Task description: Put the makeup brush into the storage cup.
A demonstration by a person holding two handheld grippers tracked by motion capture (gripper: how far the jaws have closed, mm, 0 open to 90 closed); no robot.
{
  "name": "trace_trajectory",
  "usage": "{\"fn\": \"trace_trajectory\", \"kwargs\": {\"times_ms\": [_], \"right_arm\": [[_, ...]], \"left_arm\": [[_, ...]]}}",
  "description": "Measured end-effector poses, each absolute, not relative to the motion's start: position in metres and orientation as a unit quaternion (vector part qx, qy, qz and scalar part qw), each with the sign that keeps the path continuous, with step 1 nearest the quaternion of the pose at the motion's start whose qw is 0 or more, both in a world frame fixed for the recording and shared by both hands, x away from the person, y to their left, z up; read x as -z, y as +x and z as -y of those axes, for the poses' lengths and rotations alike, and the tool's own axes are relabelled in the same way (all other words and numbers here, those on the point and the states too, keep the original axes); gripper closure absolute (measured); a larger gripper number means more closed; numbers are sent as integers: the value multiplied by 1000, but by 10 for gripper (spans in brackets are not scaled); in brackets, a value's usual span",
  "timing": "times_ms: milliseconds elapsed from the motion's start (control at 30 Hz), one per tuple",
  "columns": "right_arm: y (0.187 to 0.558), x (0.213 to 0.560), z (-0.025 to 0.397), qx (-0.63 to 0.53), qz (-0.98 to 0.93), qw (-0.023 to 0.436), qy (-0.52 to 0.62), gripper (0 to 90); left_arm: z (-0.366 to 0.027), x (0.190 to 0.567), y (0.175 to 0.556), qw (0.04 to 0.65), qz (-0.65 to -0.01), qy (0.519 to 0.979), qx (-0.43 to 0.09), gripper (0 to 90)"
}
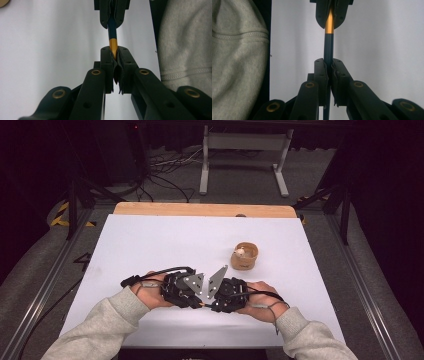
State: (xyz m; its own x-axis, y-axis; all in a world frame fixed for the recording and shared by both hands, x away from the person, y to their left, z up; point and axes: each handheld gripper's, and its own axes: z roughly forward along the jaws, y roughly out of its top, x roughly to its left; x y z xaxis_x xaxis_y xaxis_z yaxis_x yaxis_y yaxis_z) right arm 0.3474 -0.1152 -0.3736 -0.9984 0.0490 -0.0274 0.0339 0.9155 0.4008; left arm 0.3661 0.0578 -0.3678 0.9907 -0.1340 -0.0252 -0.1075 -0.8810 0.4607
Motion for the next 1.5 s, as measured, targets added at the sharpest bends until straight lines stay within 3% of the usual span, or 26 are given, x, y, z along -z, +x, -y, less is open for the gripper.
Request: {"fn": "trace_trajectory", "kwargs": {"times_ms": [233, 300, 533, 833, 1300, 1500], "right_arm": [[346, 375, 115, -204, -979, 8, 20, 840], [346, 374, 116, -211, -977, 24, 19, 841], [343, 375, 121, -214, -976, 23, 24, 840], [343, 371, 131, -241, -970, 29, 29, 840], [342, 356, 152, -305, -950, 47, 49, 839], [344, 350, 159, -331, -939, 59, 67, 839]], "left_arm": [[-60, 369, 366, 245, 59, 967, 33, 835], [-62, 368, 367, 259, 61, 963, 36, 822], [-72, 366, 371, 302, 31, 951, 53, 511], [-87, 368, 372, 340, 8, 939, 55, 329], [-119, 374, 373, 420, -46, 905, 38, 182], [-126, 380, 370, 429, -57, 901, 35, 170]]}}
